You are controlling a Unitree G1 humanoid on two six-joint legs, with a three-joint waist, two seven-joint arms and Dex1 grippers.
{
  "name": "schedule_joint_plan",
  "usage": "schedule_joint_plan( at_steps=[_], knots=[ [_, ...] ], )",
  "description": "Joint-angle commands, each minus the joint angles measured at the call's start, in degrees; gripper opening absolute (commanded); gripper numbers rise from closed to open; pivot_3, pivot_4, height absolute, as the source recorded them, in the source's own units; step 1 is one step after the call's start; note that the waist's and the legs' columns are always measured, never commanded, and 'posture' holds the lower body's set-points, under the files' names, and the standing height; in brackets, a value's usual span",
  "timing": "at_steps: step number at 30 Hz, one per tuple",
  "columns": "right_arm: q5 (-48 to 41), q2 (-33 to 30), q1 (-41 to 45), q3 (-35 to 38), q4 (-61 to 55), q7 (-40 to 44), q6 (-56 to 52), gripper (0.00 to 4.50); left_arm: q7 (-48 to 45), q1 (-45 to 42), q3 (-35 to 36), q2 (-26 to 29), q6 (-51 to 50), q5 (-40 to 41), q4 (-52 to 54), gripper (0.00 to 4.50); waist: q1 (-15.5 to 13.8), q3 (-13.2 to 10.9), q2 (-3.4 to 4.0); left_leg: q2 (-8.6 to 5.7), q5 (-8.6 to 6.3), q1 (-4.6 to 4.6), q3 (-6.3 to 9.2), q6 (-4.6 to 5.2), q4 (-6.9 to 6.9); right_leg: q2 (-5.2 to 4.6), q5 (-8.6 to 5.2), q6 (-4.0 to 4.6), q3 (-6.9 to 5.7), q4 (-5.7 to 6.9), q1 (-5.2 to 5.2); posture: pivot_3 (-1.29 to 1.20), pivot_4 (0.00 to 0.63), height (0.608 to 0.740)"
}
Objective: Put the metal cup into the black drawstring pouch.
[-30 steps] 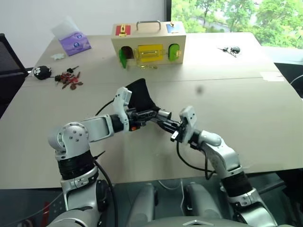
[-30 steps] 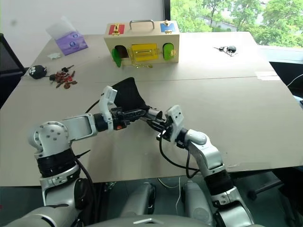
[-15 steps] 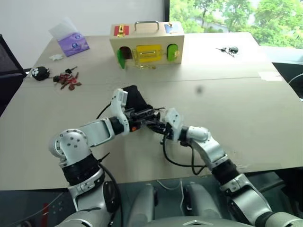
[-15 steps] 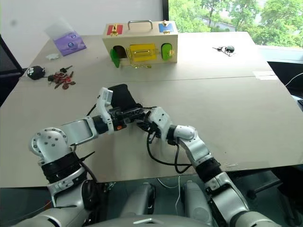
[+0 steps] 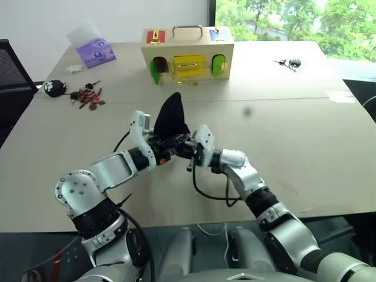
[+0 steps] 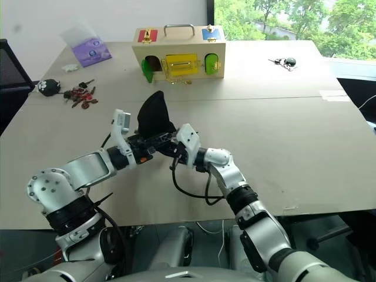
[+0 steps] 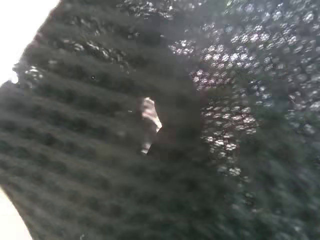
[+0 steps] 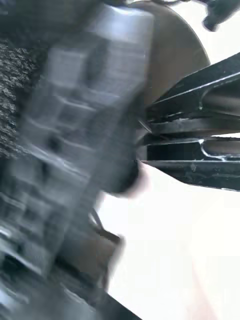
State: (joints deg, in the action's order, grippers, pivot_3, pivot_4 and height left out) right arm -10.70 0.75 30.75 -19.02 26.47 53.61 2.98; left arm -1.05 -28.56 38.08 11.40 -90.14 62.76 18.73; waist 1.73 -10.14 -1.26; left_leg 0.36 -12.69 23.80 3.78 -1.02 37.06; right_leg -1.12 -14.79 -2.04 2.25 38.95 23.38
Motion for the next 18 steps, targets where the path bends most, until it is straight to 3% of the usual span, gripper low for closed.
schedule_joint_plan(
  at_steps=[1,3,5,10,12,18],
  knots=[
    [-4.19,-5.71,-5.64,0.09,-15.07,4.77,-7.62,0.02,0.56,-2.76,4.35,1.1,4.23,3.63,-3.81,0.0,0.02,0.0,0.0,0.0,0.0,0.0,-0.01,0.0,0.0,0.0,0.0,0.0,0.01,0.01,0.0,0.0,0.15,0.74],
    [-5.35,-9.23,-8.92,1.08,-21.72,4.09,-11.44,0.02,9.05,-5.53,7.17,1.19,6.05,18.69,-13.78,0.0,-0.1,0.0,0.0,0.01,0.0,-0.01,0.01,0.0,0.0,0.01,0.0,0.0,-0.01,0.03,0.01,0.0,0.15,0.74],
    [-5.7,-12.07,-11.37,2.19,-26.38,2.63,-13.77,0.02,12.86,-7.02,7.55,3.48,6.8,23.97,-19.95,0.0,-0.14,0.0,-0.01,0.05,-0.06,-0.02,0.16,0.11,0.04,-0.06,0.0,0.0,-0.08,0.07,-0.01,0.0,0.15,0.74],
    [-7.1,-13.42,-14.3,5.15,-32.4,-2.38,-17.21,0.02,9.81,-5.42,-1.61,13.96,5.0,14.36,-24.45,0.0,0.8,0.0,0.0,-0.04,-0.12,-0.1,-0.02,0.21,0.02,0.13,0.0,0.0,0.09,0.14,0.01,0.0,0.15,0.74],
    [-8.08,-12.51,-14.78,6.32,-33.75,-4.37,-18.13,0.02,7.96,-6.4,-2.79,15.05,5.48,14.68,-26.62,0.0,0.55,0.0,0.0,-0.06,-0.01,-0.09,-0.04,0.03,0.02,0.14,0.0,0.0,0.09,0.15,0.03,0.0,0.15,0.74],
    [-17.56,-10.0,-15.9,8.52,-40.7,-4.97,-24.58,0.02,-5.49,-5.89,-15.03,21.52,7.08,6.06,-24.96,0.0,0.35,-0.01,0.0,-0.07,0.01,-0.04,-0.1,-0.01,0.0,0.12,-0.01,0.0,0.04,0.08,0.03,0.0,0.15,0.74]
  ],
)
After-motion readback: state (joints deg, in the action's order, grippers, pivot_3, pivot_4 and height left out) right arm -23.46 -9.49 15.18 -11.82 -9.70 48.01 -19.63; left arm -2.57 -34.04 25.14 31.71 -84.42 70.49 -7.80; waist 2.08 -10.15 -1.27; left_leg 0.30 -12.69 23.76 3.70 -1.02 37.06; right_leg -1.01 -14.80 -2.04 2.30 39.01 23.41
